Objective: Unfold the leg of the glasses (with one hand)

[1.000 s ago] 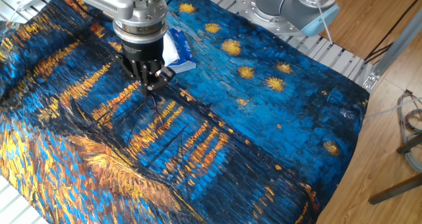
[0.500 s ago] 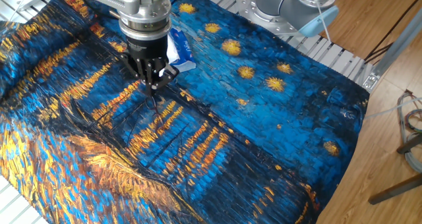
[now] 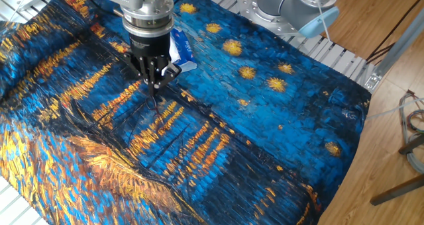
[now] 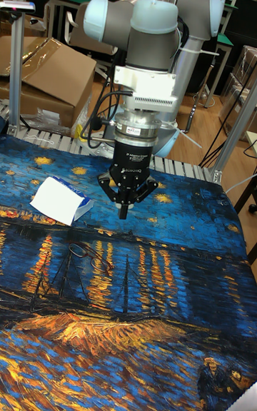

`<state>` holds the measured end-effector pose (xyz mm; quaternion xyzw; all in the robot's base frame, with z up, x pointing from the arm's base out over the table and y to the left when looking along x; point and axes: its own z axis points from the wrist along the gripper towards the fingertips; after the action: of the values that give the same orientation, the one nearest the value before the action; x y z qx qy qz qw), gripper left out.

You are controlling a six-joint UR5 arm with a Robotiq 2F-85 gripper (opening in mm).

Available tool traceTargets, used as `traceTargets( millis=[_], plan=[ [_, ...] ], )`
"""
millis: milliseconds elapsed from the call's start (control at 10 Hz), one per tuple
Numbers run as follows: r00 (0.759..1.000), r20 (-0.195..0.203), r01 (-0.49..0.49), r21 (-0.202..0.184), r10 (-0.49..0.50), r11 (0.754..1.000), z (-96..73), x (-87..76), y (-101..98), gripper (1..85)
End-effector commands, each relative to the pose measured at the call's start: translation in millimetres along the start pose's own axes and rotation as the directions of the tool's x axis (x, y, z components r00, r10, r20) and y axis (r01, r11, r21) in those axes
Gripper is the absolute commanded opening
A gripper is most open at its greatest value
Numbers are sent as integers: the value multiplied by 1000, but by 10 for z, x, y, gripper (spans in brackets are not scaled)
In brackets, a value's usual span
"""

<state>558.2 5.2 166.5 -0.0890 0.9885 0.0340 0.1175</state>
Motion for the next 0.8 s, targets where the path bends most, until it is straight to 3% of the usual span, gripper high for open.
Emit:
traceTargets(
  millis=[0, 300, 400, 600, 700],
  plan=[
    [1000, 12, 20, 2, -20, 1000, -16, -16, -28, 10],
    [998, 21, 55, 17, -55, 998, -22, -118, -50, 10],
    [998, 11, 62, 11, -62, 998, -36, -135, -30, 10],
    [996, -18, 93, 42, -93, 995, -38, -69, -117, 10],
    [994, -38, 100, 21, -99, 995, -38, -13, -67, 10]
  ],
)
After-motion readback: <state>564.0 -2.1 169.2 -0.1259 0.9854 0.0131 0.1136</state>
